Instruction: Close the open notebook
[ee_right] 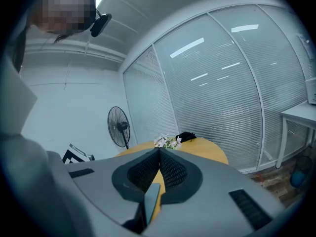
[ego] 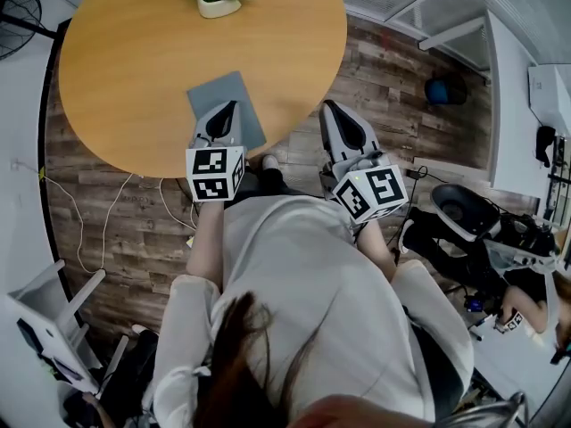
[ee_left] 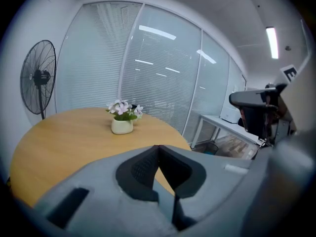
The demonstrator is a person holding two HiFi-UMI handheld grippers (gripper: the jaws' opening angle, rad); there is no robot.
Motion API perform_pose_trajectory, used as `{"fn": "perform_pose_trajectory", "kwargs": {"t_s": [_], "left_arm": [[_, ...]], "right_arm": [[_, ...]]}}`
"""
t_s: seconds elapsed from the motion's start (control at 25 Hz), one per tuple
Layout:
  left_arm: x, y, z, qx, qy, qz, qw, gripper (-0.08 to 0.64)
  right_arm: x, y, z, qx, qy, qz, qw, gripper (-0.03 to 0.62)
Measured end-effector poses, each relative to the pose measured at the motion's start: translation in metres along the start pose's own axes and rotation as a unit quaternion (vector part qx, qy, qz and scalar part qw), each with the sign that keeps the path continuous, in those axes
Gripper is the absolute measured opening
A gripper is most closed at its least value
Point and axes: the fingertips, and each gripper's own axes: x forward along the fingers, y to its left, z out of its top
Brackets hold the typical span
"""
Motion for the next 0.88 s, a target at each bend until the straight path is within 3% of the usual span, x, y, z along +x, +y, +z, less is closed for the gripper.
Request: {"fn": "perform_pose_trajectory", "kwargs": {"t_s": [0.4, 0.6, 0.88], "left_arm": [[-0.026, 0.041, 0.064, 0.013, -0.074, 0.005, 0.9972, 0.015], [-0.047, 0.04, 0.092, 0.018, -0.107, 0.005, 0.994, 0.015], [-0.065, 0.058, 0.114, 0.026, -0.132, 0.015, 0.9907, 0.015]], "right_arm": [[0.036, 0.029, 0.006, -0.012, -0.005, 0.007, 1.0, 0.003], [0.035, 0.036, 0.019, -0.012, -0.014, 0.006, 1.0, 0.003], [0.055, 0.042, 0.032, -0.021, -0.026, 0.007, 0.999, 0.003]]}}
